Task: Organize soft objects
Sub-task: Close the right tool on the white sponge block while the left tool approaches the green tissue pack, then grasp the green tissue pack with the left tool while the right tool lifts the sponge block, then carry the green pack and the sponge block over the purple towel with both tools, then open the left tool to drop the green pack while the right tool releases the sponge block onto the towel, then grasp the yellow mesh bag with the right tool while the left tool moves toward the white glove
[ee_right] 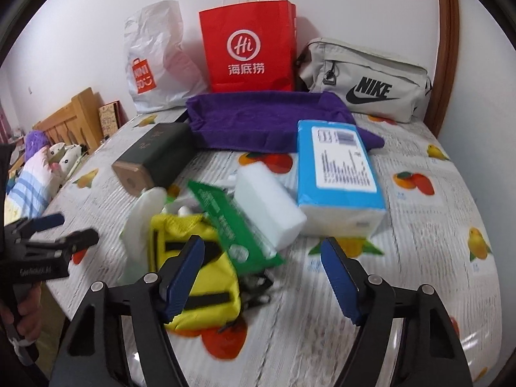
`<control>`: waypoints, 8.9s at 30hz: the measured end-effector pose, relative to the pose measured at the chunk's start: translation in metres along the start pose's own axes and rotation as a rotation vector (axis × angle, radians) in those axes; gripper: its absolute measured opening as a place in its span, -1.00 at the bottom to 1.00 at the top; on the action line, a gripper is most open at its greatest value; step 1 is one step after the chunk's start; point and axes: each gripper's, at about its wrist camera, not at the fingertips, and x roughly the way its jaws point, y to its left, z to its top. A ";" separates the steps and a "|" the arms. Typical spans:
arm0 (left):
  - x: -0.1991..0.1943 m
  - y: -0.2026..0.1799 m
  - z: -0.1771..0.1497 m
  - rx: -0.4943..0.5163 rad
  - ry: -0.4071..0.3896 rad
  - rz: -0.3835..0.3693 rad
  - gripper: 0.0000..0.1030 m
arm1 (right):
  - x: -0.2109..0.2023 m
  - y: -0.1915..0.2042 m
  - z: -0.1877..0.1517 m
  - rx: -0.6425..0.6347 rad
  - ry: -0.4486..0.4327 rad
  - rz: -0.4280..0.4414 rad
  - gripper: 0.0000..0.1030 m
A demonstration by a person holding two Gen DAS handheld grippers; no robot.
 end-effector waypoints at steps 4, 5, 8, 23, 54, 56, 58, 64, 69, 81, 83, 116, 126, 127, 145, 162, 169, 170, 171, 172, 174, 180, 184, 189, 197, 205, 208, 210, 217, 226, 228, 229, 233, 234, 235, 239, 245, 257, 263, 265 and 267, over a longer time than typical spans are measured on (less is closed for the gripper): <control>0.008 0.006 0.001 -0.017 0.007 -0.018 0.99 | 0.013 -0.001 0.017 -0.041 -0.025 -0.018 0.45; 0.010 0.007 0.001 -0.018 0.010 -0.022 0.99 | 0.019 -0.001 0.022 -0.052 -0.022 -0.023 0.45; 0.015 0.009 0.002 -0.020 0.020 -0.025 0.99 | 0.032 0.002 0.030 -0.081 -0.019 -0.006 0.35; 0.025 0.015 0.008 -0.032 0.039 -0.043 0.99 | 0.076 0.017 0.036 -0.180 0.093 0.012 -0.34; 0.047 -0.020 0.027 0.050 0.058 -0.069 0.93 | 0.001 -0.018 0.040 -0.074 -0.102 0.028 -0.31; 0.053 -0.027 0.030 0.071 0.067 -0.067 0.93 | -0.011 -0.025 0.033 -0.058 -0.111 0.031 -0.30; 0.058 -0.032 0.032 0.083 0.081 -0.070 0.93 | -0.021 -0.032 0.023 -0.045 -0.104 0.030 -0.30; 0.072 -0.047 0.037 0.116 0.093 -0.062 0.96 | -0.025 -0.051 -0.009 -0.005 -0.038 0.017 -0.30; 0.081 -0.064 0.035 0.177 0.125 -0.047 0.96 | -0.012 -0.063 -0.035 0.045 0.035 0.023 -0.30; 0.063 -0.054 0.014 0.177 0.081 -0.026 0.16 | 0.000 -0.071 -0.044 0.095 0.062 0.028 -0.30; 0.058 -0.050 0.010 0.175 0.075 -0.033 -0.03 | 0.001 -0.074 -0.046 0.119 0.064 0.026 -0.30; -0.008 -0.017 0.064 0.037 -0.057 -0.073 -0.06 | -0.035 -0.060 0.045 0.092 -0.094 0.111 -0.30; 0.002 -0.017 0.110 0.022 -0.080 -0.068 -0.06 | -0.010 -0.053 0.100 0.069 -0.112 0.128 -0.30; 0.005 -0.018 0.115 0.022 -0.080 -0.066 -0.06 | -0.008 -0.052 0.105 0.065 -0.113 0.128 -0.30; 0.067 -0.020 0.188 0.006 -0.032 -0.038 -0.06 | 0.088 -0.061 0.181 0.043 -0.056 0.143 -0.30; 0.147 -0.040 0.237 0.016 0.050 -0.046 -0.05 | 0.166 -0.091 0.214 0.065 0.036 0.159 -0.30; 0.171 -0.044 0.249 -0.007 0.090 -0.060 -0.05 | 0.191 -0.095 0.221 0.063 0.087 0.176 -0.29; 0.175 -0.045 0.251 -0.008 0.097 -0.060 -0.05 | 0.195 -0.095 0.220 0.064 0.099 0.180 -0.29; 0.177 -0.045 0.253 -0.011 0.102 -0.061 -0.05 | 0.198 -0.096 0.219 0.063 0.111 0.183 -0.29; 0.181 -0.046 0.254 -0.015 0.107 -0.063 -0.05 | 0.200 -0.095 0.219 0.061 0.119 0.186 -0.29; 0.187 -0.049 0.257 -0.018 0.116 -0.067 -0.05 | 0.205 -0.096 0.217 0.062 0.136 0.194 -0.29; 0.206 -0.058 0.266 -0.018 0.138 -0.068 -0.05 | 0.217 -0.096 0.213 0.052 0.181 0.197 -0.28; 0.217 -0.062 0.269 -0.029 0.151 -0.068 -0.04 | 0.224 -0.097 0.210 0.043 0.207 0.197 -0.27; 0.223 -0.065 0.268 -0.025 0.165 -0.068 -0.04 | 0.231 -0.103 0.207 0.066 0.231 0.195 -0.23; 0.218 -0.065 0.272 -0.035 0.157 -0.080 0.40 | 0.232 -0.100 0.207 0.037 0.236 0.167 0.09; 0.183 -0.055 0.268 -0.029 0.118 -0.070 0.41 | 0.201 -0.098 0.210 0.033 0.155 0.140 0.25; 0.159 -0.050 0.260 -0.016 0.068 -0.070 0.41 | 0.178 -0.094 0.202 0.030 0.123 0.140 0.25; 0.142 -0.046 0.253 -0.014 0.043 -0.072 0.41 | 0.160 -0.089 0.193 0.018 0.106 0.134 0.25; 0.097 -0.028 0.218 -0.050 0.057 -0.111 0.41 | 0.089 -0.077 0.143 0.033 0.073 0.122 0.25; 0.050 -0.025 0.168 -0.044 0.037 -0.136 0.41 | 0.022 -0.067 0.069 0.053 0.091 0.172 0.25; 0.044 -0.025 0.156 -0.040 0.041 -0.142 0.41 | 0.017 -0.068 0.050 0.077 0.118 0.181 0.25; 0.042 -0.026 0.148 -0.036 0.045 -0.145 0.41 | 0.018 -0.069 0.044 0.084 0.129 0.188 0.25; 0.038 -0.032 0.124 -0.014 0.065 -0.156 0.41 | 0.015 -0.063 0.017 0.084 0.158 0.193 0.24; 0.038 -0.033 0.119 -0.008 0.071 -0.156 0.41 | 0.015 -0.060 0.012 0.081 0.165 0.193 0.24; 0.038 -0.034 0.112 -0.001 0.079 -0.155 0.41 | 0.015 -0.058 0.007 0.081 0.169 0.198 0.24; 0.040 -0.031 0.092 0.010 0.103 -0.148 0.41 | 0.013 -0.036 -0.008 0.073 0.188 0.261 0.24; 0.038 -0.017 0.074 0.005 0.114 -0.142 0.41 | 0.017 0.002 -0.021 0.017 0.194 0.276 0.33; 0.034 0.011 0.047 -0.017 0.117 -0.169 0.41 | 0.050 0.032 -0.027 -0.026 0.267 0.173 0.55; 0.032 0.017 0.040 -0.003 0.108 -0.171 0.41 | 0.050 0.033 -0.026 -0.006 0.254 0.179 0.42; 0.031 0.015 0.036 0.014 0.107 -0.168 0.41 | 0.042 0.032 -0.024 -0.006 0.236 0.180 0.35; 0.032 0.013 0.034 0.028 0.108 -0.172 0.41 | 0.033 0.030 -0.022 0.002 0.217 0.187 0.34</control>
